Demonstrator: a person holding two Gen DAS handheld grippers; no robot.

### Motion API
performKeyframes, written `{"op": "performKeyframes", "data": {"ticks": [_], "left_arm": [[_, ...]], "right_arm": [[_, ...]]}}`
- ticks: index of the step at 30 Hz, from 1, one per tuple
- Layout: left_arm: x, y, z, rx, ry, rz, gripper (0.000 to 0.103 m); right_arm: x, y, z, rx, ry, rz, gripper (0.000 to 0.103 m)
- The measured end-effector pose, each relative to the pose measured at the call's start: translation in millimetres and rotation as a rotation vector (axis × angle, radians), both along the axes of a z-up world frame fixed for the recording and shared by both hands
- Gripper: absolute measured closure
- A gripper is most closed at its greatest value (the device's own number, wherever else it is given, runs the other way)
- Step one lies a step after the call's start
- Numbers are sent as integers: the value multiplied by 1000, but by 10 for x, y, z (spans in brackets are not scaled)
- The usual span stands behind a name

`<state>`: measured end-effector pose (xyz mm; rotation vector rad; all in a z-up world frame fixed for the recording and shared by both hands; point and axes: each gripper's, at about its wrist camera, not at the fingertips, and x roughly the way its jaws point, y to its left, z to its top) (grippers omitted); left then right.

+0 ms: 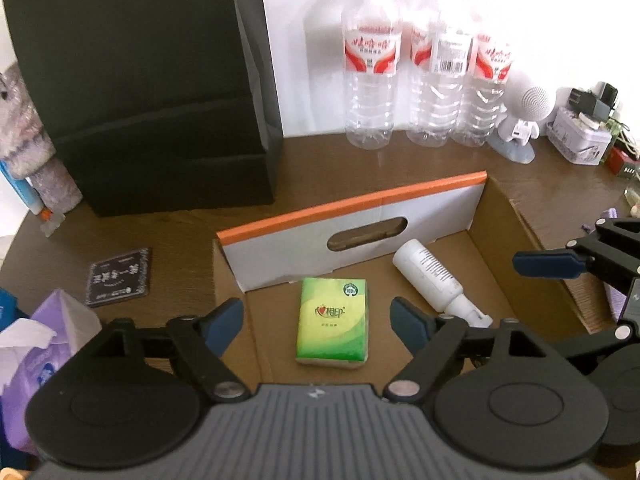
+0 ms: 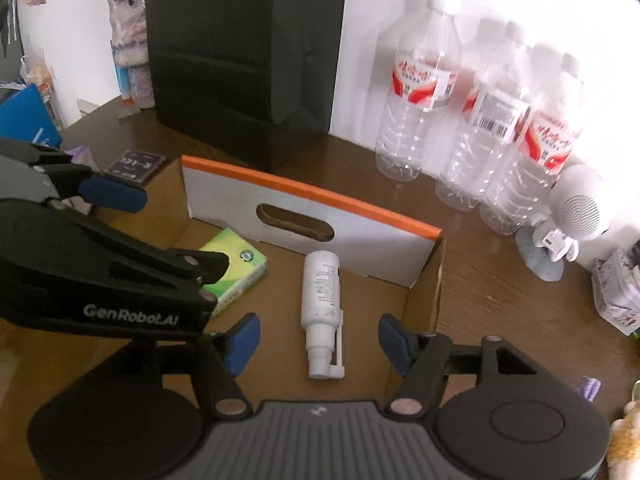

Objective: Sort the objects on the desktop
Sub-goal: 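Open the left gripper releasing the tissue pack while the right gripper releases the spray bottle into the tray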

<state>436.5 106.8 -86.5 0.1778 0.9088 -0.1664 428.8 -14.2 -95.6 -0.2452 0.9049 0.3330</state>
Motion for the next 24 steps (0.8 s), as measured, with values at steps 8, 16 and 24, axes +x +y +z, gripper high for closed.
{"op": "performKeyframes", "data": {"ticks": [8, 16, 24], "left_arm": [[-361, -5, 390, -4, -70, 6, 5], [-753, 13, 683, -19, -103, 32, 0], [-1263, 66, 906, -19, -129, 60, 0]], "right_arm": [[-342, -76, 375, 23, -62, -4, 20], [-763, -110, 645, 49, -73, 4, 0], [-1250, -81, 832, 65, -101, 27, 0]]}}
